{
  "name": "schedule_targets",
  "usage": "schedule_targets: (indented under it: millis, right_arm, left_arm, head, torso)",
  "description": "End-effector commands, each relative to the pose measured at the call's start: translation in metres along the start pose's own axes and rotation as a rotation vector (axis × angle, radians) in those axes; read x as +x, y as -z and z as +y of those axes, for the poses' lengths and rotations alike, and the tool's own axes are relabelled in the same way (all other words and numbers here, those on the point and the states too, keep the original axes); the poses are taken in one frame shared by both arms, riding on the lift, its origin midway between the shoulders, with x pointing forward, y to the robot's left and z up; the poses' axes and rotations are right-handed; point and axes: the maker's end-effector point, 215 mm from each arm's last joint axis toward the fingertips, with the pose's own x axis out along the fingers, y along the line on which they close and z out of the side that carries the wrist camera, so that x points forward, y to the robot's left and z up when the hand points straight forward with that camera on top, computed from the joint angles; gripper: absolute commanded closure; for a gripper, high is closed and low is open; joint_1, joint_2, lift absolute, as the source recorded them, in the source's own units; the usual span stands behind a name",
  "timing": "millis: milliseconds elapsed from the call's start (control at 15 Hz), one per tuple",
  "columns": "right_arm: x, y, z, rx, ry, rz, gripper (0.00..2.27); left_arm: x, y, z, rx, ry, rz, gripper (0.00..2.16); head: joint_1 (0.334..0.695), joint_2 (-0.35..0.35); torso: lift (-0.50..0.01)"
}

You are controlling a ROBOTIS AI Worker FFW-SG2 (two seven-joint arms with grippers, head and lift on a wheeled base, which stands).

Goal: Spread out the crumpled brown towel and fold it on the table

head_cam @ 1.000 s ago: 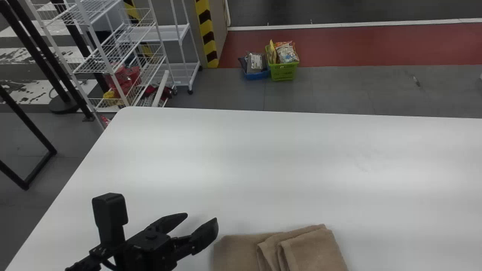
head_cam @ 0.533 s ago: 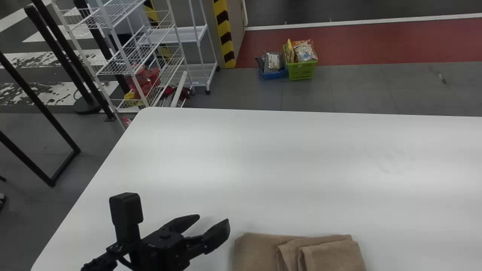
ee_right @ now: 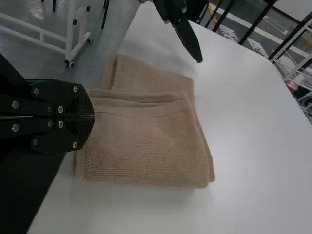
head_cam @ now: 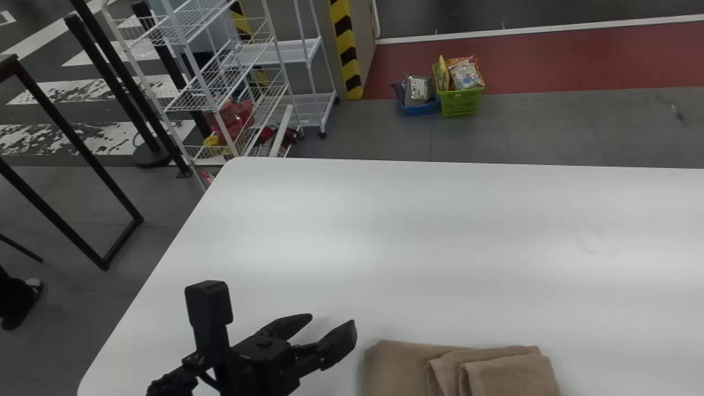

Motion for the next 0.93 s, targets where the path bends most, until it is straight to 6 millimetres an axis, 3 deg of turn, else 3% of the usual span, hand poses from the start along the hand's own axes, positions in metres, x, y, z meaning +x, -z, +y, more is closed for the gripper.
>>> schedule_targets:
  millis: [0,267,867]
  right_arm:
    - [-0.001,0.022,0.001,0.045,0.000,0.044,1.95]
    - [-0.008,0.028,-0.016,0.070,0.037,0.045,1.95]
    - [-0.005,0.012,-0.051,0.078,0.111,0.027,1.95]
  left_arm:
    - [0.000,0.000,0.000,-0.002,0.001,-0.001,0.17]
    - [-0.003,0.000,-0.004,-0.005,0.004,-0.005,0.17]
    - [-0.014,-0.006,-0.004,-0.021,0.014,-0.027,0.17]
  head:
    - [0.695,0.294]
    - [0.695,0.295]
    - [0.695,0.236]
  torso:
    - [-0.127]
    - [-0.127]
    - [-0.127]
